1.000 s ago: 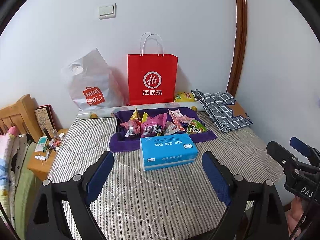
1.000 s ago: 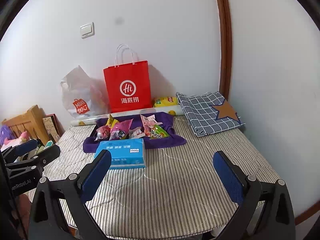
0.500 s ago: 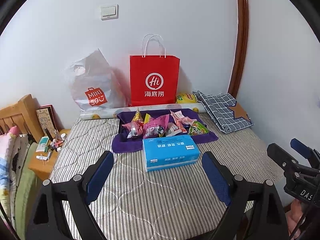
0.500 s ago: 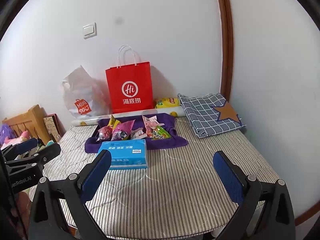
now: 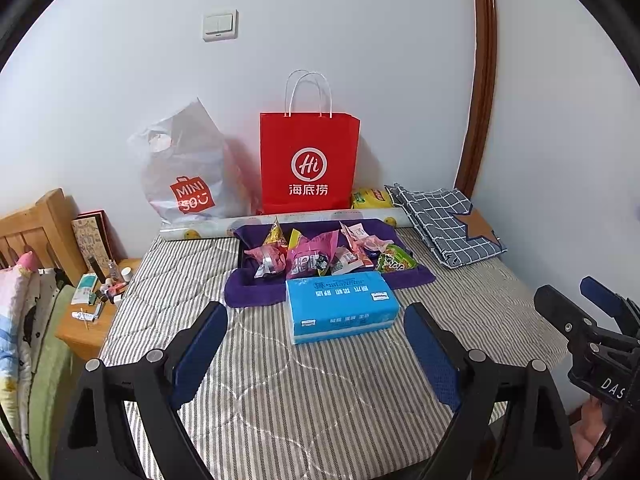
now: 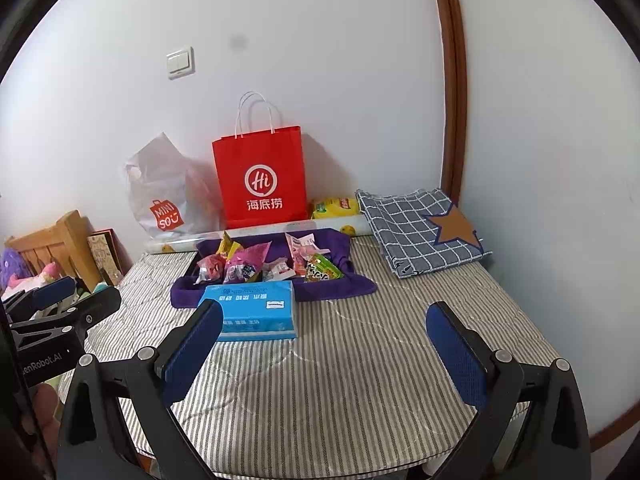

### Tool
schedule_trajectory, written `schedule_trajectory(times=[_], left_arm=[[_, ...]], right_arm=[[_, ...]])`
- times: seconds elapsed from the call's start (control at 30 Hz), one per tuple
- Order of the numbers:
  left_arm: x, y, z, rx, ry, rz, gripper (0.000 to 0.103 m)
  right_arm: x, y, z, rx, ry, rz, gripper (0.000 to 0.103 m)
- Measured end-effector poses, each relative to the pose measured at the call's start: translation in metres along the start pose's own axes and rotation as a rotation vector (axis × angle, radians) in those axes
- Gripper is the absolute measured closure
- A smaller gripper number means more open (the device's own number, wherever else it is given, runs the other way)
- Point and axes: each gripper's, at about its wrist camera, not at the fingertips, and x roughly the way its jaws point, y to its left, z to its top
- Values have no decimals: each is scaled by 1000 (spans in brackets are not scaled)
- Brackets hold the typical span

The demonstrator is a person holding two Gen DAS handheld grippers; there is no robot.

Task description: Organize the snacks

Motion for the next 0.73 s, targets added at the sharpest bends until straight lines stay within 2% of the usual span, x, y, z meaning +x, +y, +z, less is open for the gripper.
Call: schedule_trajectory(times=[0.73], left_arm=[[1, 5, 3, 0, -14, -7, 14]], right_arm=[[-5, 5, 1, -6, -13, 5, 2]])
